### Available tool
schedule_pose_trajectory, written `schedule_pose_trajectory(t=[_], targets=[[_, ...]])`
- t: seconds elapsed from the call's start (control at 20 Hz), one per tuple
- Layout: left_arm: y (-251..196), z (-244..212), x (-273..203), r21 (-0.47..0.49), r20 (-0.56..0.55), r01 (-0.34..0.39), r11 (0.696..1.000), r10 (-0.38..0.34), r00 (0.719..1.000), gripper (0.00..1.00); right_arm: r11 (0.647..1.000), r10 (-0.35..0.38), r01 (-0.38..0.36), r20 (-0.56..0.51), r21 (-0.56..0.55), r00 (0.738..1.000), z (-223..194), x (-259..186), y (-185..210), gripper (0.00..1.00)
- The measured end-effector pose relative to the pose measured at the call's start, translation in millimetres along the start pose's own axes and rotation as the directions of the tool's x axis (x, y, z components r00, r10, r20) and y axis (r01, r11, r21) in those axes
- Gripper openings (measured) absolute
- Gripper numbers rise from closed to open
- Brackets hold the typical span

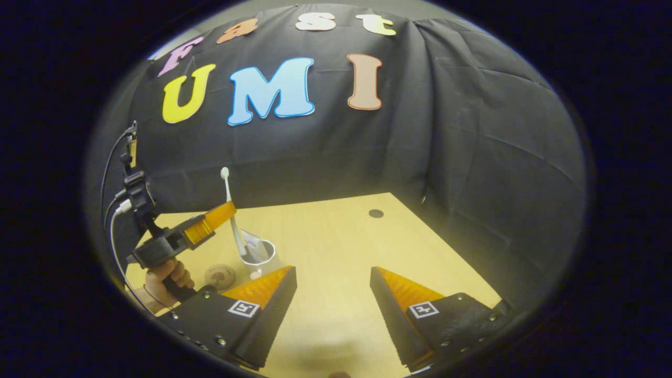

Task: Put the toothbrush and toothpaste on the desktop into the cup, then pick up the cup and place it on the coaster on the desktop.

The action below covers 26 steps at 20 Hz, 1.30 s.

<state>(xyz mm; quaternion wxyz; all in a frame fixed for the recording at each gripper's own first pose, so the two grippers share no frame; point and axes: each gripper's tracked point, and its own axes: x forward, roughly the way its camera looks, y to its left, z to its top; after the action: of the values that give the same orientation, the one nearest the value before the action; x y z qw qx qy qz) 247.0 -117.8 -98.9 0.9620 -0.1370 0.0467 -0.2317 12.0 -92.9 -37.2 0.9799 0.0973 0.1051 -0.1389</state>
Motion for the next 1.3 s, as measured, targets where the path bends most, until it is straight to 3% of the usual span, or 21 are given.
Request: schedule_pose_trajectory(t=[0.1, 0.65, 0.85, 0.9, 0.95, 1.0, 1.05, 1.1, 1.2, 1.25, 1.3], targets=[[3, -13, 3, 0.001, -0.022, -0.01, 1.0, 0.01, 1.0, 0.07, 1.0, 0.002, -0.002, -0.01, 0.013, 1.0, -3, -1, 1, 0.91], [2, -30, -9, 0.051, -0.067, -0.034, 0.998, 0.037, 0.997, 0.12, 0.999, 0.046, -0.046, -0.015, -0.001, 0.999, -4, -2, 12, 0.88], [4, -37, -14, 0.094, -0.107, -0.046, 0.994, 0.056, 0.993, 0.3, 0.998, 0.066, -0.066, -0.016, 0.004, 0.998, -4, -3, 15, 0.88], [3, -38, -16, 0.095, -0.116, -0.045, 0.994, 0.056, 0.992, 0.41, 0.998, 0.069, -0.069, -0.013, 0.002, 0.998, -3, -3, 16, 0.88], [3, -37, -19, 0.091, -0.119, -0.048, 0.995, 0.059, 0.991, 0.41, 0.997, 0.072, -0.072, -0.01, -0.003, 0.997, -2, -3, 16, 0.88], [5, -36, -22, 0.089, -0.119, -0.057, 0.994, 0.067, 0.991, 0.49, 0.997, 0.074, -0.074, -0.008, -0.012, 0.997, -1, -3, 17, 0.88], [4, -35, -24, 0.085, -0.12, -0.055, 0.995, 0.065, 0.991, 0.41, 0.997, 0.077, -0.077, -0.01, -0.021, 0.997, 0, -3, 18, 0.88], [4, -31, -32, 0.092, -0.12, -0.067, 0.994, 0.078, 0.99, 0.52, 0.996, 0.084, -0.084, -0.019, -0.031, 0.996, 0, -1, 20, 0.91], [5, -24, -42, 0.104, -0.113, -0.077, 0.992, 0.088, 0.99, 0.56, 0.993, 0.108, -0.109, -0.034, -0.036, 0.994, 0, 2, 27, 0.91], [5, -21, -47, 0.112, -0.111, -0.085, 0.99, 0.097, 0.989, 0.7, 0.992, 0.121, -0.122, -0.045, -0.036, 0.992, 0, 5, 32, 0.87], [6, -20, -53, 0.121, -0.116, -0.097, 0.988, 0.111, 0.987, 0.56, 0.99, 0.134, -0.136, -0.061, -0.039, 0.989, -2, 9, 36, 0.87]])
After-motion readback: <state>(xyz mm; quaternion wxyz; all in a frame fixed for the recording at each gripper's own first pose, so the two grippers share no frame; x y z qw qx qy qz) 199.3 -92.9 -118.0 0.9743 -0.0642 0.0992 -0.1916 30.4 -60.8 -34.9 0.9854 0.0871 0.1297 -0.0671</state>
